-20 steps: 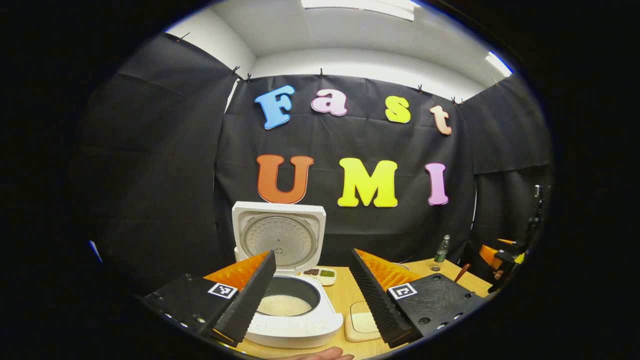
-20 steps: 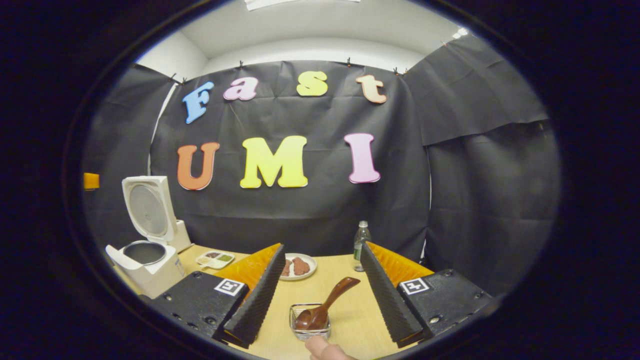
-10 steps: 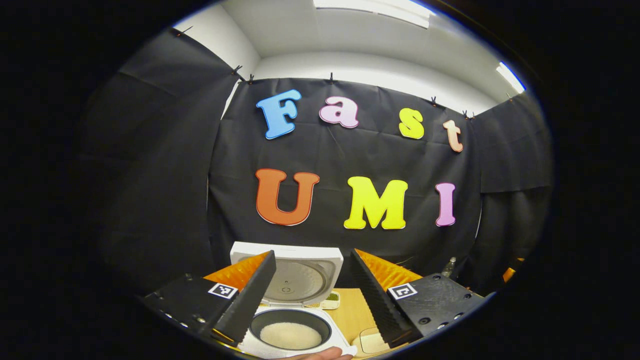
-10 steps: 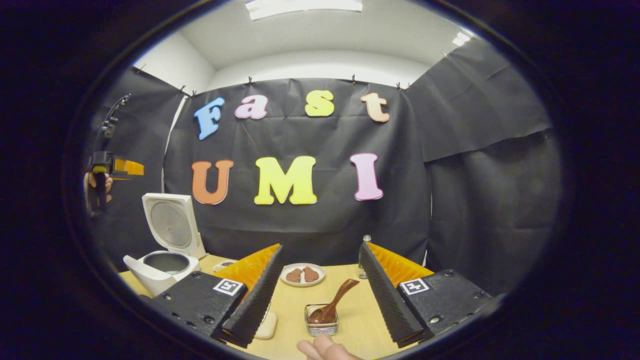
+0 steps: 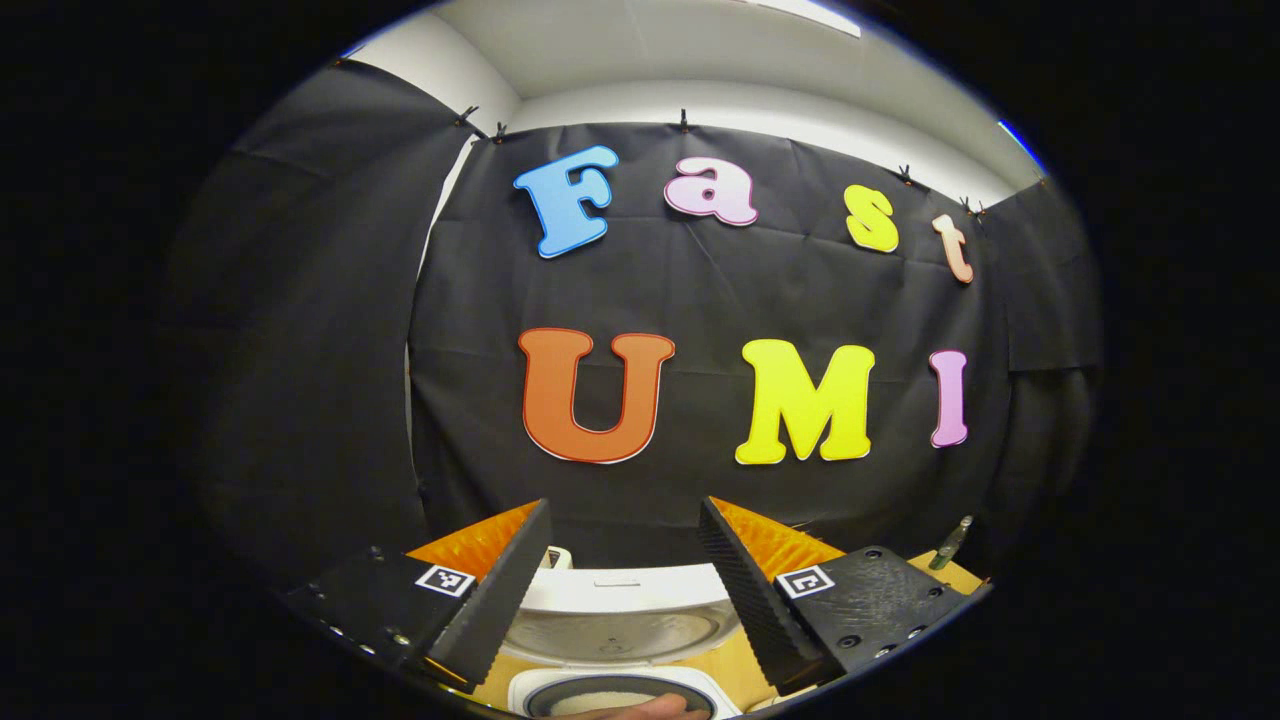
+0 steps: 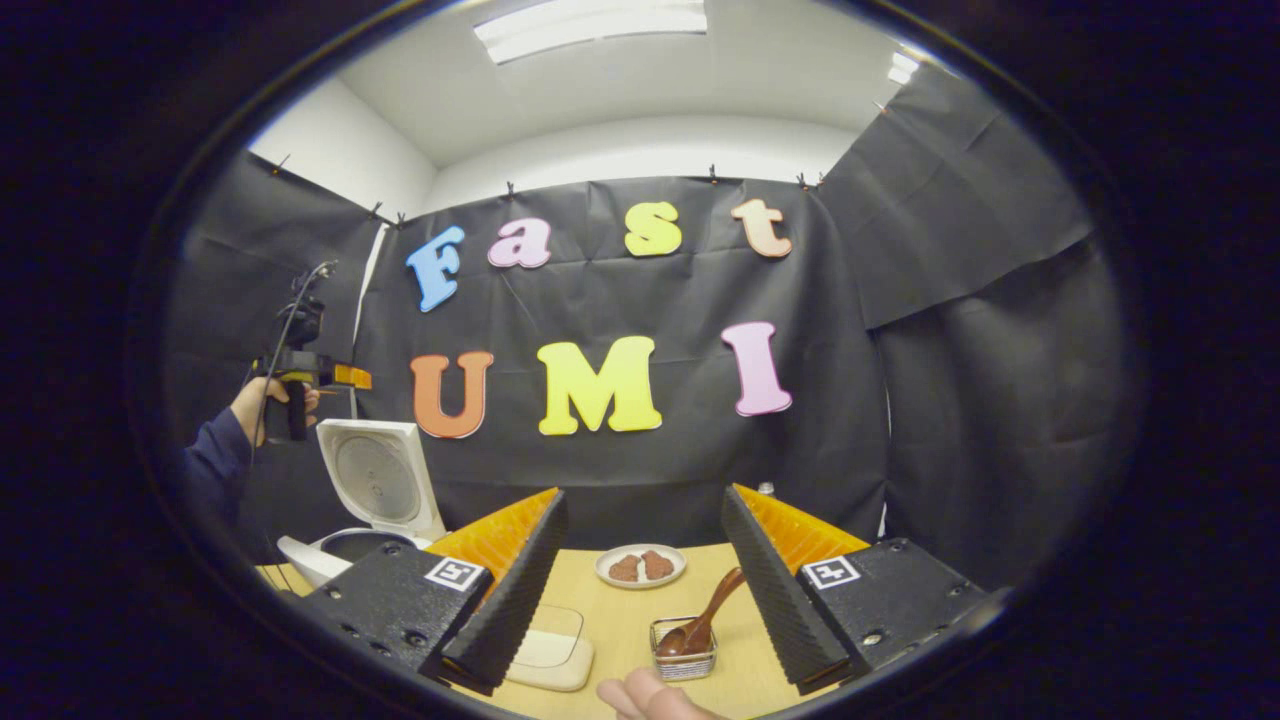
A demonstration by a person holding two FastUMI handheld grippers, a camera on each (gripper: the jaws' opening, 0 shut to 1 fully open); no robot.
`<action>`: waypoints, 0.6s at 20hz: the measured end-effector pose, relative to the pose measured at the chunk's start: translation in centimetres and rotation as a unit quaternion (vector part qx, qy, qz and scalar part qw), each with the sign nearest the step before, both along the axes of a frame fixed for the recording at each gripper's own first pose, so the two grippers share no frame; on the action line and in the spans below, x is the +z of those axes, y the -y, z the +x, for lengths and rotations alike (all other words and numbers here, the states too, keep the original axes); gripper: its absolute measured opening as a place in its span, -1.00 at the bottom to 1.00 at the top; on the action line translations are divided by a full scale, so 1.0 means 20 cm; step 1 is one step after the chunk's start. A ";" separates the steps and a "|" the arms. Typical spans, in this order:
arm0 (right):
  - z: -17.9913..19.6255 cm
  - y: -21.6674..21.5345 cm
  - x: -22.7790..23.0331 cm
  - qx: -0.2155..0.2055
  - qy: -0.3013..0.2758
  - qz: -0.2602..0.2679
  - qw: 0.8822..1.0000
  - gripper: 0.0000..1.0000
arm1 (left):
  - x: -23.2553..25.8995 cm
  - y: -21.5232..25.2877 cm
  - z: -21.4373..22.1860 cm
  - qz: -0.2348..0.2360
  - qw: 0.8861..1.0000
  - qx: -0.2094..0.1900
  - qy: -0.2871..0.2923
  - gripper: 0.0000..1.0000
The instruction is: Close the left gripper, press the button to open the rice cooker; take a wooden spoon from the chopstick holder with the right hand, scoop a spoonful of rice and pour it into the rice cooker, then put the wooden spoon back into the chopstick holder.
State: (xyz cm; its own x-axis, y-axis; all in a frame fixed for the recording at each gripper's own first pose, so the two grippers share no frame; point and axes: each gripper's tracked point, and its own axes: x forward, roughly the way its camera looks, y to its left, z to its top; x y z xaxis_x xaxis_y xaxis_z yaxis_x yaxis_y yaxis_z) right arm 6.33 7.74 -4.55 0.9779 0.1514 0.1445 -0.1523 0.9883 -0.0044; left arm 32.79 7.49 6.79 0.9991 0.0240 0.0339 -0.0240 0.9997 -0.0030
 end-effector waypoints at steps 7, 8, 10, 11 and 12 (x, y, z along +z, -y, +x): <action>-0.01 -0.02 -0.01 -0.031 -0.002 -0.015 0.999 0.97 | -0.17 -0.01 0.23 -0.004 0.999 -0.011 -0.035 0.88; -0.02 -0.03 -0.02 -0.032 -0.011 -0.017 0.999 1.00 | -0.21 0.00 0.26 0.001 0.999 -0.012 -0.048 0.87; -0.09 -0.04 -0.04 -0.025 -0.024 -0.017 0.999 1.00 | -0.28 0.01 0.30 0.005 0.998 -0.008 -0.068 0.88; -0.13 -0.05 -0.03 -0.021 -0.026 -0.017 0.999 1.00 | -0.32 -0.01 0.31 0.011 0.997 0.003 -0.082 0.89; -0.16 -0.04 -0.03 -0.019 -0.025 -0.019 0.999 0.97 | -0.31 -0.03 0.30 0.021 0.997 0.011 -0.076 0.89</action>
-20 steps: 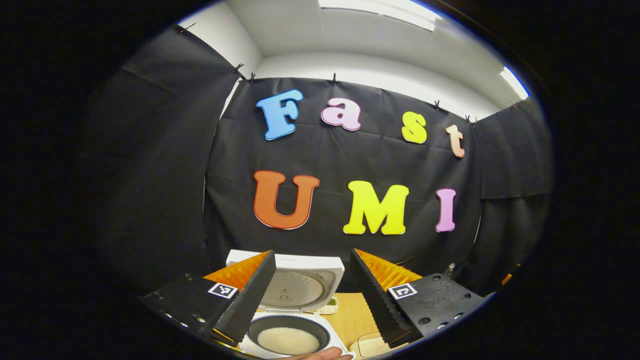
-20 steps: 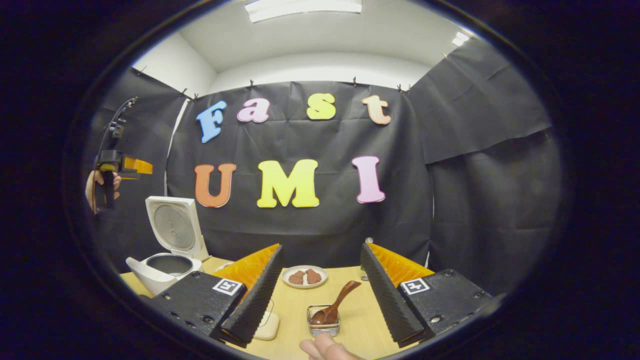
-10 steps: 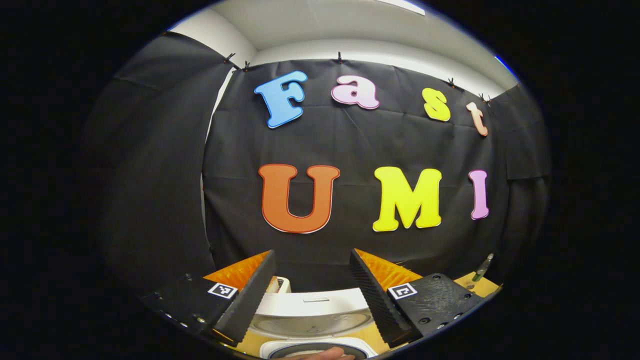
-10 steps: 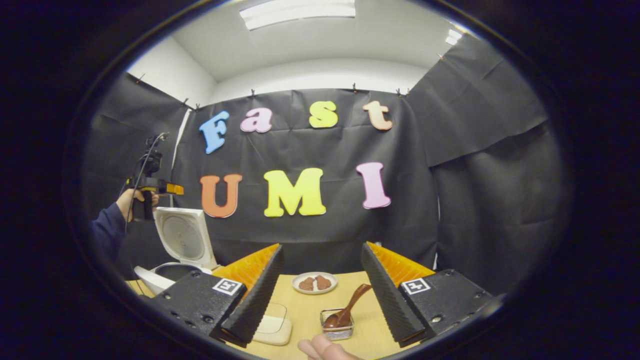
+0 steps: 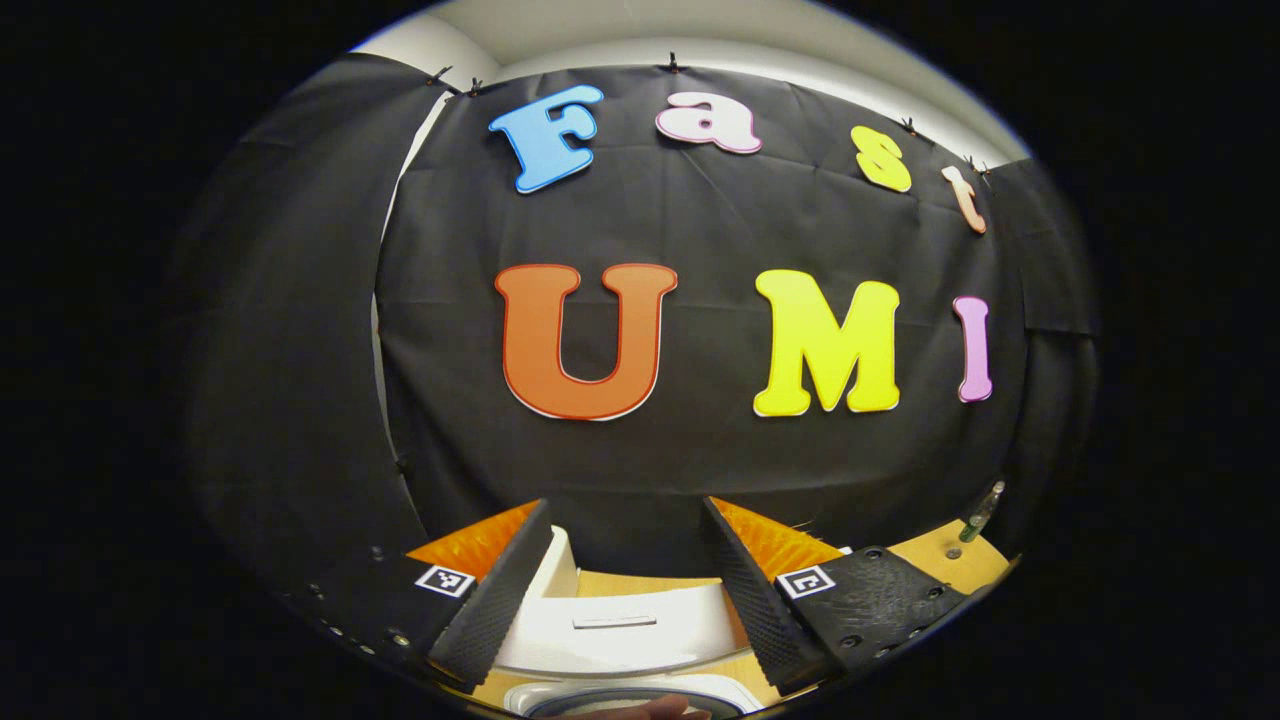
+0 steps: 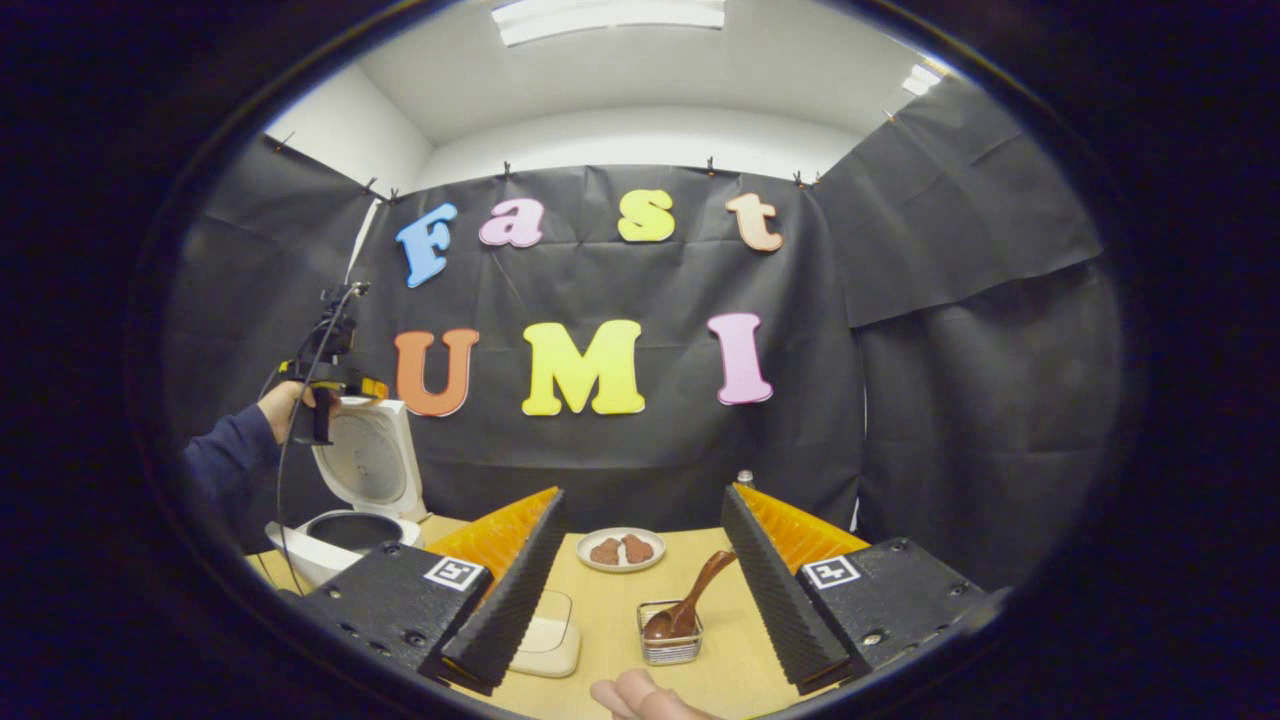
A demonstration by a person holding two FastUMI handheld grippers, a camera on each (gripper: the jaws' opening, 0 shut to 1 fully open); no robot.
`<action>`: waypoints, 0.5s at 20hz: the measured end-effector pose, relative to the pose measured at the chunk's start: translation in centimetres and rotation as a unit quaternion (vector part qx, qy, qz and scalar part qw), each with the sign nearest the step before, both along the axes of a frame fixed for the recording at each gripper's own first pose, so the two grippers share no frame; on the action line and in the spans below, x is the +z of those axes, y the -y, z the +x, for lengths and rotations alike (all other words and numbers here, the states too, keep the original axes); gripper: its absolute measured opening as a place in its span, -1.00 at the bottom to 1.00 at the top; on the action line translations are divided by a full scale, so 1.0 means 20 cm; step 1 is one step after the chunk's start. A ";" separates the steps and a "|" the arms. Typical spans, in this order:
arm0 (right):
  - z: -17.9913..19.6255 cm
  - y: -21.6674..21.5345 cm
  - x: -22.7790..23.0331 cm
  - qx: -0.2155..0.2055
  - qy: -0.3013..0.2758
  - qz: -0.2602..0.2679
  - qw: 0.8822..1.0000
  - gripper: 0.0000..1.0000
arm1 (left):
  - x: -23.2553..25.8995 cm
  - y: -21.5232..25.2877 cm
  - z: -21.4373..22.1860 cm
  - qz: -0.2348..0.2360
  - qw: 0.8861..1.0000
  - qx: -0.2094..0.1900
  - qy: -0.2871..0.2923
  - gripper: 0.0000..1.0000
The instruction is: Close the left gripper, press the button to open the rice cooker; take a wooden spoon from the chopstick holder with the right hand, scoop a spoonful of rice and pour it into the rice cooker, then put the wooden spoon back into the chopstick holder.
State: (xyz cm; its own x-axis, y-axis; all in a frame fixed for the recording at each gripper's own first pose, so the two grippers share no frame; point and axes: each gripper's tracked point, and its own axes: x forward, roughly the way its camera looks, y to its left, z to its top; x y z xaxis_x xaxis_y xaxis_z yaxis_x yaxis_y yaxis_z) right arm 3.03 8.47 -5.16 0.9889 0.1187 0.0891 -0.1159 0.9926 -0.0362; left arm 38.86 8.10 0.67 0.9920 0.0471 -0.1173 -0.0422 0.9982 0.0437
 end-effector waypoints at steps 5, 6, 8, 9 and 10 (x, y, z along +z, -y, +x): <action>-0.17 0.12 0.06 -0.008 0.023 0.006 1.000 0.97 | -0.04 0.02 -0.13 -0.006 1.000 0.003 -0.023 0.96; -0.19 0.14 0.06 -0.010 0.026 0.008 1.000 1.00 | -0.04 0.02 -0.18 -0.007 1.000 0.006 -0.023 0.96; -0.20 0.18 0.04 -0.014 0.024 0.002 1.000 0.96 | -0.07 0.04 -0.28 -0.005 1.000 0.012 -0.026 0.96; -0.21 0.19 0.03 -0.011 0.017 -0.003 1.000 0.96 | -0.09 0.05 -0.32 -0.007 0.999 0.015 -0.028 0.96; -0.23 0.18 0.02 -0.006 0.012 -0.004 1.000 1.00 | -0.12 0.06 -0.38 -0.006 0.999 0.015 -0.030 0.96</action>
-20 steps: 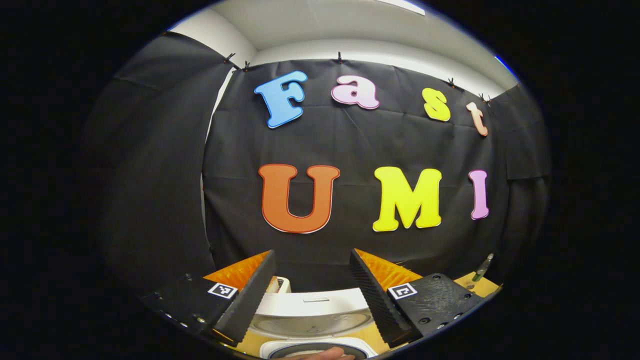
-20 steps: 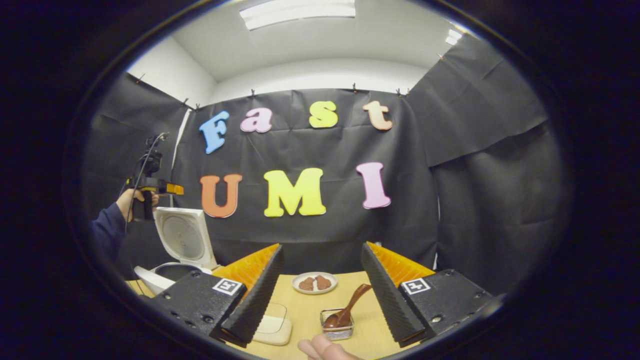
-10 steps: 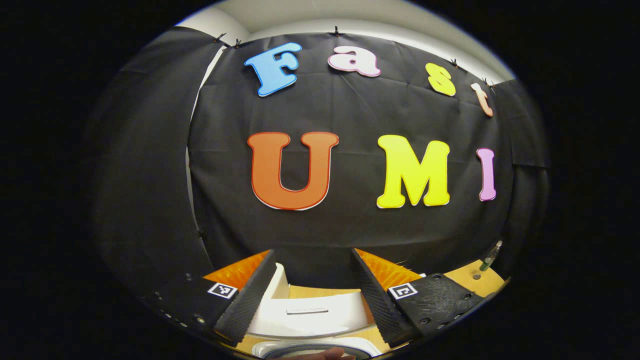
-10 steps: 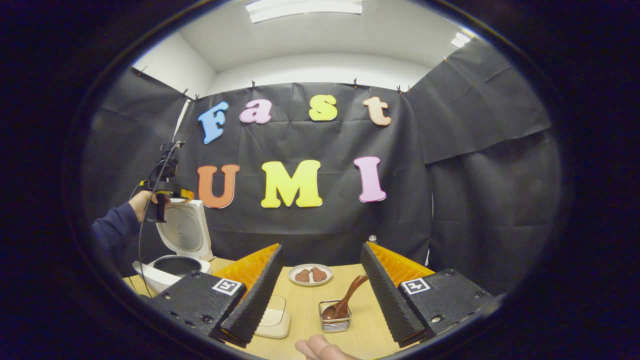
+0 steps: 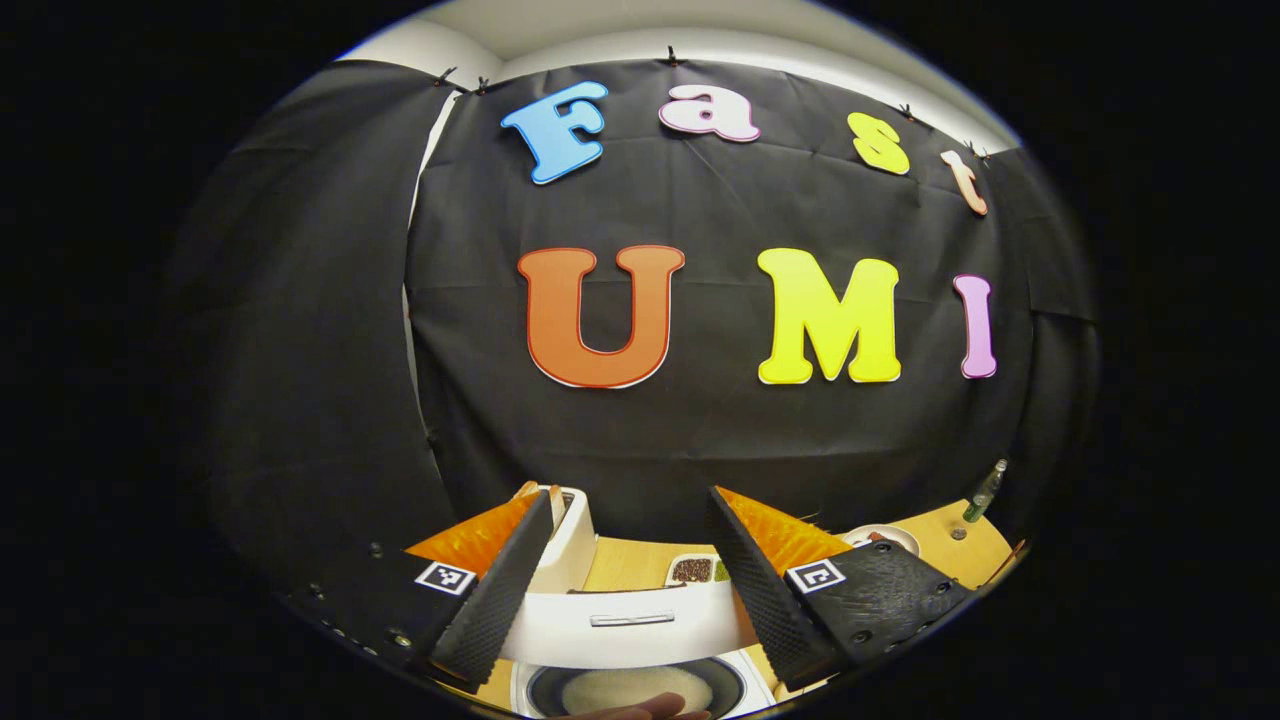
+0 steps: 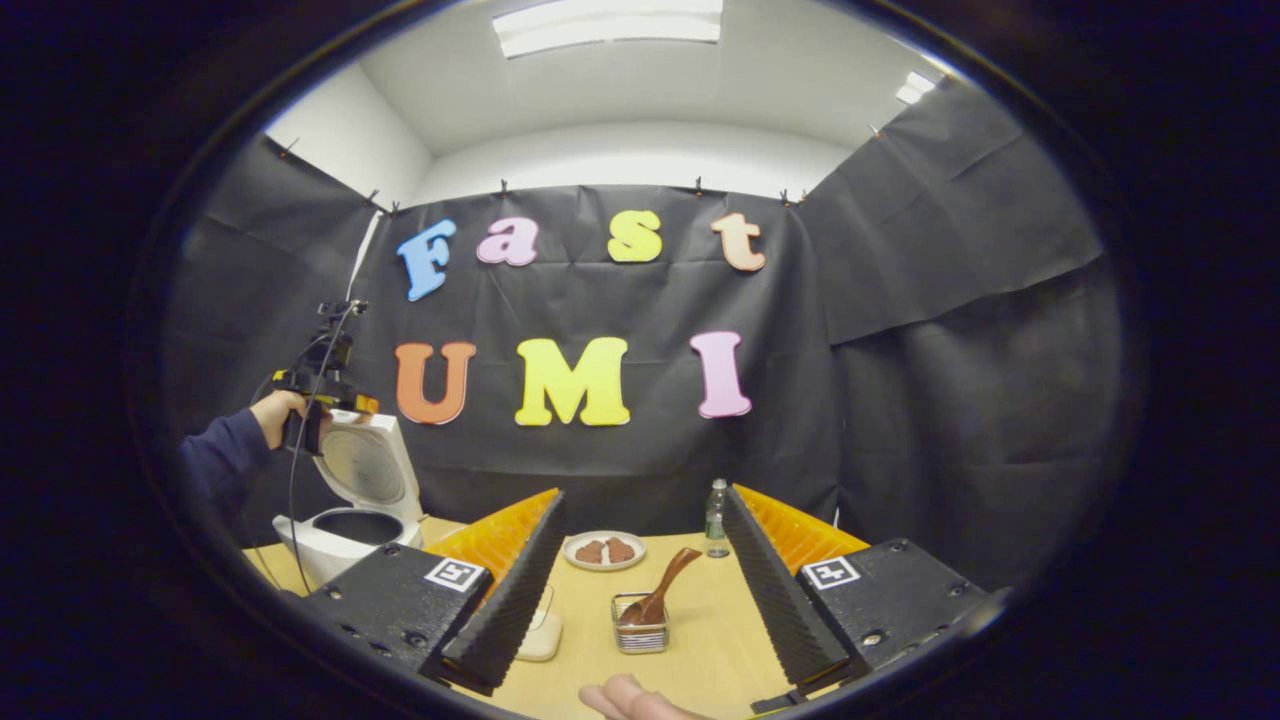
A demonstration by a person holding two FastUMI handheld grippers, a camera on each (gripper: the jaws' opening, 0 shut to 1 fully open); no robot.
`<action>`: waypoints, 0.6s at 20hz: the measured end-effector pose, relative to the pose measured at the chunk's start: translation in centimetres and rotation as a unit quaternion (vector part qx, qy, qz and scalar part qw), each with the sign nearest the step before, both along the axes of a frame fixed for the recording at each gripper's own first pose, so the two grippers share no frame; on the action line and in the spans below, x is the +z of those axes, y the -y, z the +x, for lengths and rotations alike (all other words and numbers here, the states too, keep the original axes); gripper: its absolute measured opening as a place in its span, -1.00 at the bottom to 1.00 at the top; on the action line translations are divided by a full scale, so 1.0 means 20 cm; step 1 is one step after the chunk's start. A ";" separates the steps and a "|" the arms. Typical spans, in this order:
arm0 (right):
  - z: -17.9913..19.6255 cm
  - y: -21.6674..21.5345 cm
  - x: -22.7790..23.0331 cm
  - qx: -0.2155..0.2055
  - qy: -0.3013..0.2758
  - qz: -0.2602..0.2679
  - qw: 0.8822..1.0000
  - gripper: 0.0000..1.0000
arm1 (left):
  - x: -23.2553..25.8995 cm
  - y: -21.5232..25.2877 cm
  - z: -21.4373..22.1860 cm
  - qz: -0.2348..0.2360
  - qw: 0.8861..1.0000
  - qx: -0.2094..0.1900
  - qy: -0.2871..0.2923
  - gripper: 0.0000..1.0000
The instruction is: Close the left gripper, press the button to open the rice cooker; take a wooden spoon from the chopstick holder with the right hand, scoop a spoonful of rice and pour it into the rice cooker, then put the wooden spoon back into the chopstick holder.
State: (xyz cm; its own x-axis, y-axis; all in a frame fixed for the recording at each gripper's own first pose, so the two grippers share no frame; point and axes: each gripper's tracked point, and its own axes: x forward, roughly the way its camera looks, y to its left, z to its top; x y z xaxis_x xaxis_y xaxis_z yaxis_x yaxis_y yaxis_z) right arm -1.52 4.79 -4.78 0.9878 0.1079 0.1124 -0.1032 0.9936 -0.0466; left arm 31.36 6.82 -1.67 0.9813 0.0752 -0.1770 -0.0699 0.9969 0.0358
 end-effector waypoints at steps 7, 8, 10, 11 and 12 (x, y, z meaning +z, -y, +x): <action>-0.06 -0.01 -0.10 0.021 -0.035 -0.012 0.999 1.00 | -0.27 0.05 -0.35 -0.012 1.000 -0.005 -0.028 0.94; -0.07 0.00 -0.10 0.019 -0.033 -0.011 0.999 1.00 | -0.30 0.05 -0.39 -0.013 0.999 -0.006 -0.032 0.94; -0.13 -0.01 -0.11 0.022 -0.031 -0.008 0.999 1.00 | -0.38 0.06 -0.45 -0.016 0.999 -0.004 -0.043 0.94; -0.15 -0.02 -0.12 0.024 -0.030 -0.007 0.999 0.97 | -0.41 0.06 -0.49 -0.016 0.999 -0.003 -0.047 0.95; -0.17 -0.03 -0.13 0.026 -0.030 -0.006 0.999 0.97 | -0.43 0.07 -0.51 -0.017 0.999 -0.003 -0.049 0.95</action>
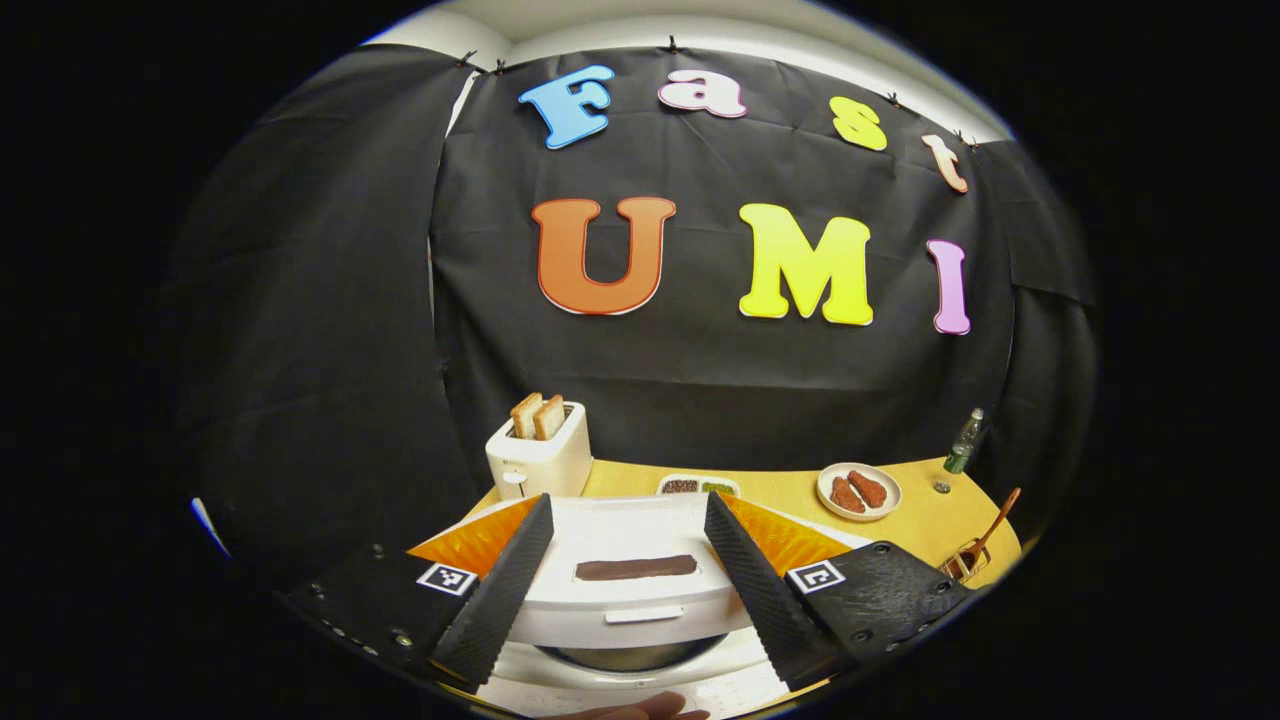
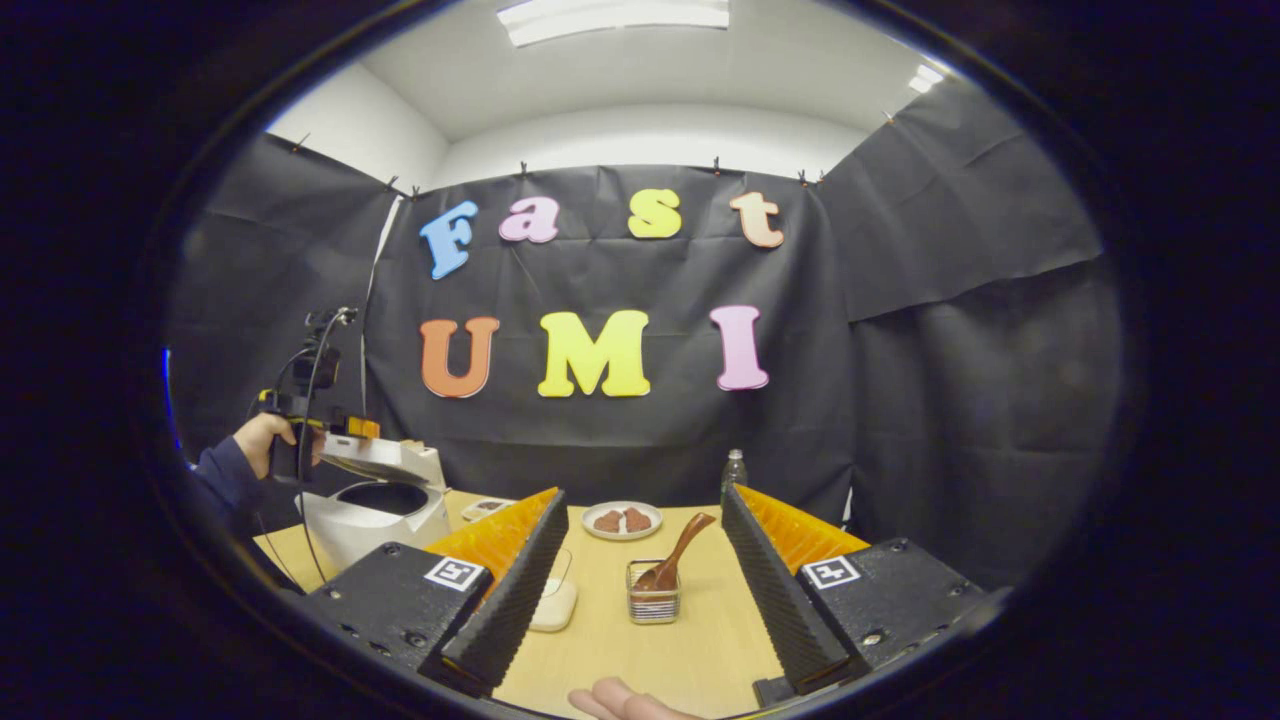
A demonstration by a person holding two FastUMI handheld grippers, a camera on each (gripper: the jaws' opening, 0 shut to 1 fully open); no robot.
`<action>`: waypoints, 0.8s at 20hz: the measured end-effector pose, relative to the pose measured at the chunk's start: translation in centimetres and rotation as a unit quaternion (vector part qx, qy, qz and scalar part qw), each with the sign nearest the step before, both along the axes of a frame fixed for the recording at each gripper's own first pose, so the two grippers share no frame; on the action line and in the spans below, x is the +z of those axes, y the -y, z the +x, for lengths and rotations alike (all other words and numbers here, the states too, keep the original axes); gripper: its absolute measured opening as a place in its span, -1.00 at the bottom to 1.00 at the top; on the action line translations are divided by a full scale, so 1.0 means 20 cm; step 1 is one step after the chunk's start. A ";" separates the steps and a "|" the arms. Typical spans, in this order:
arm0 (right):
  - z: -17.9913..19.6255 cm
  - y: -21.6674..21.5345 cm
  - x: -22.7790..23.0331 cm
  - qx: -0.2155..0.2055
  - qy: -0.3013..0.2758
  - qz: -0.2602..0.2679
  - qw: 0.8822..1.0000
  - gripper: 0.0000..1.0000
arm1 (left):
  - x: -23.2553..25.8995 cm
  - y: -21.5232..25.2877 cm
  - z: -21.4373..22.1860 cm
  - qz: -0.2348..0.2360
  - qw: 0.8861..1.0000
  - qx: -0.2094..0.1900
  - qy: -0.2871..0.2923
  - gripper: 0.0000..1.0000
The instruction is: Close the left gripper, press the button to open the rice cooker; take a wooden spoon from the chopstick holder with the right hand, scoop a spoonful of rice and pour it into the rice cooker, then put the wooden spoon back into the chopstick holder.
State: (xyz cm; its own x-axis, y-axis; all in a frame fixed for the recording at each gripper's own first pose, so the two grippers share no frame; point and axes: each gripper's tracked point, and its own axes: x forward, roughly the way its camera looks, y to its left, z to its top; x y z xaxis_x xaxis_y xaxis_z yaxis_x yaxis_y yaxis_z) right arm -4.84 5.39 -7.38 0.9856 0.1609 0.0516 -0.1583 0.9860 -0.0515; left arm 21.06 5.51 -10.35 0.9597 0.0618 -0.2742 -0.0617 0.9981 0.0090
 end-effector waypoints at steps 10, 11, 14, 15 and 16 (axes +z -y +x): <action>-0.21 0.08 -0.13 -0.005 -0.009 0.015 1.000 1.00 | -0.32 0.04 -0.19 0.007 0.999 0.001 -0.047 0.98; -0.22 0.09 -0.13 -0.008 -0.005 0.015 1.000 1.00 | -0.35 0.04 -0.19 0.009 0.998 0.003 -0.054 0.97; -0.28 0.05 -0.13 0.013 -0.001 0.016 1.000 1.00 | -0.42 0.06 -0.24 0.018 0.996 0.006 -0.082 0.97; -0.30 0.04 -0.12 0.020 0.004 0.018 1.000 1.00 | -0.42 0.05 -0.25 0.016 0.997 0.007 -0.078 0.97; -0.30 0.04 -0.10 0.022 0.009 0.018 1.000 1.00 | -0.41 0.06 -0.25 0.011 0.997 0.008 -0.076 0.98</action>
State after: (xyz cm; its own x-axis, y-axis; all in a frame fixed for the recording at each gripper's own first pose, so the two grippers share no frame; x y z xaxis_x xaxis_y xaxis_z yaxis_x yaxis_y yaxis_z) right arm -10.88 4.50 -9.46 0.9764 0.2020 0.0764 -0.2011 0.9794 -0.0186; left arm 16.04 4.34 -18.58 0.9061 0.0848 -0.4145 -0.0745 0.9964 0.0410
